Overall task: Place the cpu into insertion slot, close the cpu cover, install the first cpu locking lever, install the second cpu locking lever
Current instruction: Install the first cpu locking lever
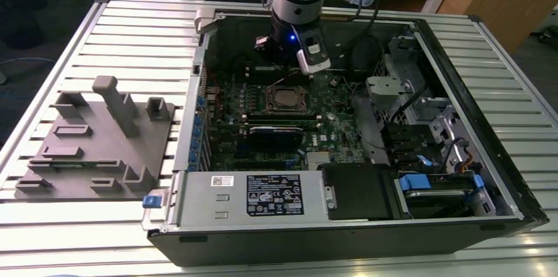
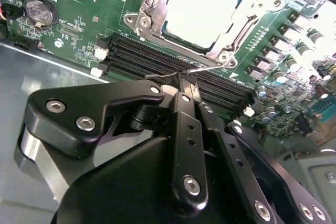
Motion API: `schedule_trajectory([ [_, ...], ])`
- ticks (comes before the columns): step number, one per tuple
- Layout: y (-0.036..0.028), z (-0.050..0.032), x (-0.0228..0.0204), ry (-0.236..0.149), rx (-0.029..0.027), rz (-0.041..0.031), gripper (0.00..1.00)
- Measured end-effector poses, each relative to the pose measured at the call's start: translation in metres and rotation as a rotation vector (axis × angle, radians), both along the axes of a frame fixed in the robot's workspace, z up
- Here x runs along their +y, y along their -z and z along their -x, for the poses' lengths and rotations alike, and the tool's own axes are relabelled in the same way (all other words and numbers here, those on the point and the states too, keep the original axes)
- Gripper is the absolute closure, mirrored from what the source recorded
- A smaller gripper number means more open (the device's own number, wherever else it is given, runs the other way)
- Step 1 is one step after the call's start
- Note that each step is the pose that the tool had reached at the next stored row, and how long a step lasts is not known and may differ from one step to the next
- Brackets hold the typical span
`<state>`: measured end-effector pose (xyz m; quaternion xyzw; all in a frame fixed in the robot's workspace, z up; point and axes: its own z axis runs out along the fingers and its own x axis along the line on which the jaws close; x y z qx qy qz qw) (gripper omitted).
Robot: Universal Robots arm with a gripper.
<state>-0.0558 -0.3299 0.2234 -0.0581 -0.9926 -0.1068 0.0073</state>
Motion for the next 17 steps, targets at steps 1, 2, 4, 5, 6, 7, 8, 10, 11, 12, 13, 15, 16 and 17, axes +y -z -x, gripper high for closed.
schedule_trajectory([
  [1,0.001,-0.0002,0.0003,0.0,0.0001,0.0001,0.89],
  [2,0.0019,-0.0003,0.0006,0.001,0.0002,0.0002,0.89],
  [4,0.0037,-0.0005,0.0012,0.008,0.0002,0.0002,0.89],
  [5,0.0045,-0.0005,0.0015,0.014,0.0002,0.0002,0.89],
  [6,0.0051,-0.0006,0.0016,0.021,0.0002,0.0002,0.89],
  [7,0.0056,-0.0008,0.0017,0.029,0.0001,0.0001,0.89],
  [8,0.0061,-0.0009,0.0017,0.039,0.0002,0.0002,0.89],
  [10,0.0069,-0.0012,0.002,0.057,0.0002,0.0004,0.89],
  [11,0.0073,-0.0018,0.0021,0.066,0.0002,0.0007,0.89],
  [12,0.0078,-0.0024,0.0021,0.073,0.0001,0.0009,0.89],
  [13,0.0081,-0.0031,0.0021,0.08,0.0001,0.0013,0.89],
  [15,0.0086,-0.0045,0.0022,0.093,0.0,0.0026,0.89],
  [16,0.0087,-0.0046,0.0021,0.099,0.0001,0.0032,0.89],
  [17,0.0087,-0.0046,0.0021,0.1,0.0001,0.0032,0.89],
])
